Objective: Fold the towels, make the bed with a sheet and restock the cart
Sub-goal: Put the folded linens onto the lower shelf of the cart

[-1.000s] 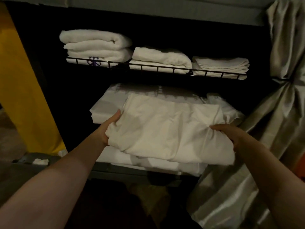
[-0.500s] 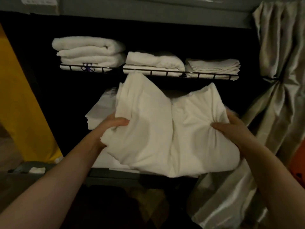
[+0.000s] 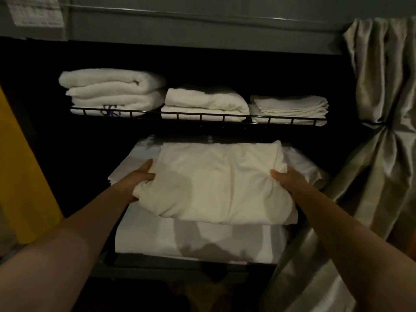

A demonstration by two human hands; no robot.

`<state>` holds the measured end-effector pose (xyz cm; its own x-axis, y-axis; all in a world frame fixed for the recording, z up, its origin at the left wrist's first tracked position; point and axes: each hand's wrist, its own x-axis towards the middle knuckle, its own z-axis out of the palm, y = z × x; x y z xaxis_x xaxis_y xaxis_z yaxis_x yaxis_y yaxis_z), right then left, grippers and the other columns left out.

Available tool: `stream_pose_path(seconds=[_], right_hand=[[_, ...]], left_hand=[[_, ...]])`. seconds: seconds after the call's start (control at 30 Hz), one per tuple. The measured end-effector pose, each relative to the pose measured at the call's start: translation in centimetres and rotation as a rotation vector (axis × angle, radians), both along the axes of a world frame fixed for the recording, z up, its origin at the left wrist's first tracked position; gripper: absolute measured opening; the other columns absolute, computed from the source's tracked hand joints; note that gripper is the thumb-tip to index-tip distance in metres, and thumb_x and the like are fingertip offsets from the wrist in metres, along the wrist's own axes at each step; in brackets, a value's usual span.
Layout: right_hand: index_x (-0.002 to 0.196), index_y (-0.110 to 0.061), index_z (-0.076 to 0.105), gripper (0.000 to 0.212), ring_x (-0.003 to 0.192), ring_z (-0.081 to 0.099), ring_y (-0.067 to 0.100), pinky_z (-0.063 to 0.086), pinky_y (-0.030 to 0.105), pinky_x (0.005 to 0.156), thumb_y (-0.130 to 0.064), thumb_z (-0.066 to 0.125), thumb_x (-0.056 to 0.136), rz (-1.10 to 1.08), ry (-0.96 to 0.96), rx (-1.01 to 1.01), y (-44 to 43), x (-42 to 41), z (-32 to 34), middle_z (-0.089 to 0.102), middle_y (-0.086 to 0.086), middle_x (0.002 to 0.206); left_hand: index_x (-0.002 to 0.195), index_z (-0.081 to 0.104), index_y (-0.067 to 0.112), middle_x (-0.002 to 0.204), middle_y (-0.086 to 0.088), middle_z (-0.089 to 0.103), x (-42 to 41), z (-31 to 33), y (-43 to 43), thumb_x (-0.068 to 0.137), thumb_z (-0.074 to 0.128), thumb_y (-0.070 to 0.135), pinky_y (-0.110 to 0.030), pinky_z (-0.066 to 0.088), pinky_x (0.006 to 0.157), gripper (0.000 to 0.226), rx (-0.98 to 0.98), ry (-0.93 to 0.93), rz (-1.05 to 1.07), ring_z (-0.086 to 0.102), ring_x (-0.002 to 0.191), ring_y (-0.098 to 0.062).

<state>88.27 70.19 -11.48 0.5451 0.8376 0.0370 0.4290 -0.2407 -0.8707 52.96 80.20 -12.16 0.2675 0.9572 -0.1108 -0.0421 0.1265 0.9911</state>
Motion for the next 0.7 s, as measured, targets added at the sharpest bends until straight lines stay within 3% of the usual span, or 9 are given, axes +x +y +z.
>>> stream_pose_path(seconds=[0.1,0.2,0.27,0.33,0.37,0.43,0.5,0.6,0.7], right_hand=[[0.136,-0.004,0.049,0.045,0.122,0.05,0.032,0.037,0.027,0.091,-0.017,0.059,0.094,-0.025,0.09,0.149,1.7,0.3,2.4,0.053,0.015,0.134],[0.133,-0.004,0.05,0.043,0.105,0.056,0.027,0.041,0.028,0.086,-0.015,0.061,0.093,-0.05,0.285,0.33,3.9,-0.3,5.5,0.058,0.009,0.119],[0.127,-0.005,0.054,0.038,0.1,0.058,0.027,0.047,0.036,0.089,-0.021,0.06,0.093,-0.029,0.423,0.311,4.6,-0.5,5.5,0.06,0.01,0.12],[0.118,-0.004,0.058,0.032,0.104,0.057,0.025,0.045,0.042,0.097,-0.028,0.055,0.096,0.028,0.58,0.21,4.4,-1.0,3.4,0.06,0.011,0.119],[0.122,-0.004,0.057,0.038,0.111,0.054,0.025,0.042,0.042,0.102,-0.031,0.055,0.095,0.03,0.592,0.163,4.1,-1.2,2.0,0.058,0.008,0.123],[0.137,-0.008,0.047,0.06,0.123,0.05,0.028,0.038,0.044,0.107,-0.037,0.064,0.088,0.029,0.467,0.13,3.8,-1.3,-0.4,0.052,0.009,0.136],[0.143,-0.014,0.04,0.082,0.124,0.049,0.028,0.039,0.043,0.106,-0.041,0.077,0.075,0.063,0.33,0.172,2.8,-1.9,-1.3,0.05,0.007,0.139],[0.147,-0.018,0.031,0.102,0.128,0.045,0.025,0.038,0.041,0.106,-0.036,0.084,0.063,0.105,0.249,0.169,1.9,-2.5,-2.1,0.043,0.002,0.142],[0.148,-0.016,0.029,0.092,0.13,0.042,0.029,0.035,0.035,0.106,-0.018,0.082,0.073,0.056,0.038,0.214,2.5,-3.0,-1.4,0.045,0.007,0.142]], left_hand=[[0.15,0.019,0.017,0.146,0.004,0.031,0.0,2.5,1.5,0.095,0.038,-0.007,-0.023,0.034,0.097,0.063,0.143,0.045,-0.048,0.037,0.129,-0.017],[0.142,0.038,0.009,0.133,0.0,0.045,0.3,6.2,4.1,0.094,0.044,-0.005,-0.016,0.047,0.081,0.05,0.228,-0.042,0.047,0.054,0.105,-0.017],[0.129,0.054,0.002,0.132,-0.01,0.052,-0.3,6.8,6.1,0.088,0.059,0.002,-0.023,0.049,0.086,0.041,0.222,-0.093,0.125,0.06,0.101,-0.019],[0.102,0.069,0.005,0.118,-0.016,0.058,-0.6,5.8,5.9,0.078,0.074,0.014,-0.023,0.054,0.073,0.026,0.098,-0.101,0.079,0.067,0.082,-0.015],[0.098,0.068,0.01,0.115,-0.014,0.056,-0.6,4.6,5.1,0.083,0.07,0.02,-0.025,0.053,0.067,0.018,0.014,-0.018,0.051,0.067,0.078,-0.016],[0.126,0.054,0.015,0.128,-0.01,0.051,-0.8,1.8,3.9,0.091,0.061,0.028,-0.034,0.049,0.079,0.038,-0.095,0.186,0.083,0.059,0.104,-0.024],[0.143,0.036,0.024,0.139,-0.004,0.044,-1.2,0.0,3.5,0.086,0.067,0.028,-0.043,0.049,0.088,0.065,-0.101,0.164,0.164,0.048,0.12,-0.027],[0.147,0.026,0.032,0.138,0.003,0.04,-2.0,0.1,3.2,0.085,0.069,0.016,-0.043,0.05,0.085,0.078,-0.124,0.066,0.089,0.045,0.122,-0.026],[0.142,0.04,0.028,0.124,-0.007,0.049,-1.3,1.0,3.1,0.085,0.062,-0.003,-0.036,0.053,0.074,0.069,0.021,0.137,0.099,0.055,0.106,-0.027]])
